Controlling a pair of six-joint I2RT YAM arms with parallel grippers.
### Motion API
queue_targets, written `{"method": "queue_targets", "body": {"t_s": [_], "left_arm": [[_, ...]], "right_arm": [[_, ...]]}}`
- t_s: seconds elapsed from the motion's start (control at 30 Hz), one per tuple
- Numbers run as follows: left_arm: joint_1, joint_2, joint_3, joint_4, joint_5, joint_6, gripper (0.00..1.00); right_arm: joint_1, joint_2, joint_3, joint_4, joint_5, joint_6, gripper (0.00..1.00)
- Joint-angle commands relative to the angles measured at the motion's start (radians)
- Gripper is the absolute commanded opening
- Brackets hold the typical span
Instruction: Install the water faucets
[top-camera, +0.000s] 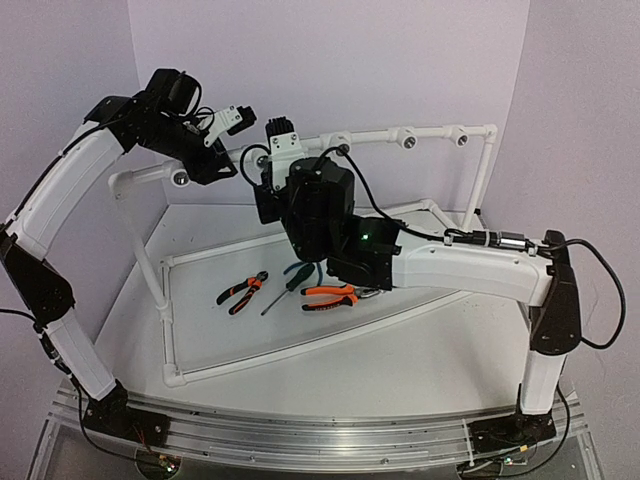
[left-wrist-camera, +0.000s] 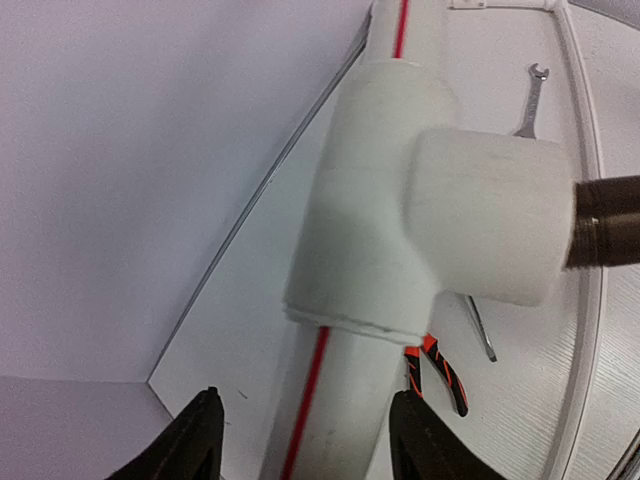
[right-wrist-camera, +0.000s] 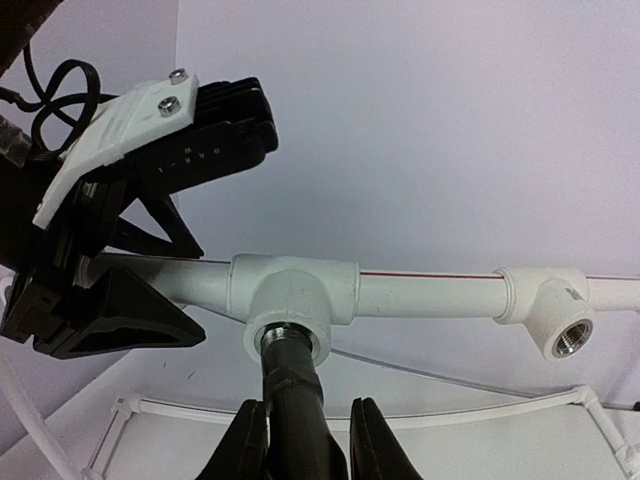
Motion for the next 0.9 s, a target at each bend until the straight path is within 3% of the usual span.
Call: {"method": "queue_targets", "body": {"t_s": [0.0,0.23,0.57,0.87], "left_arm": [[0.01,0.027,0.016,-0.126,0.116,-0.077,0.46],[0.01,0.026,0.029,-0.208,0.257,-0.243,0.01],[0.008,0.017,0.032,-0.212,0.632,-0.513,0.0],[0.008,-0.012,-0.055,-0.167,0.703,-0.567,0.0]], "right_arm": [[0.01,0.01,0.078,0.16,0.025,-0.153,0.0],[0.011,0.014,0.086,0.167,0.066,-0.249,0.0],[0.014,-0.044,-0.023,0.167,0.035,-0.259,0.0],[0.01,-0.071,-0.108,0.168,0.043,-0.162,0.0]]}}
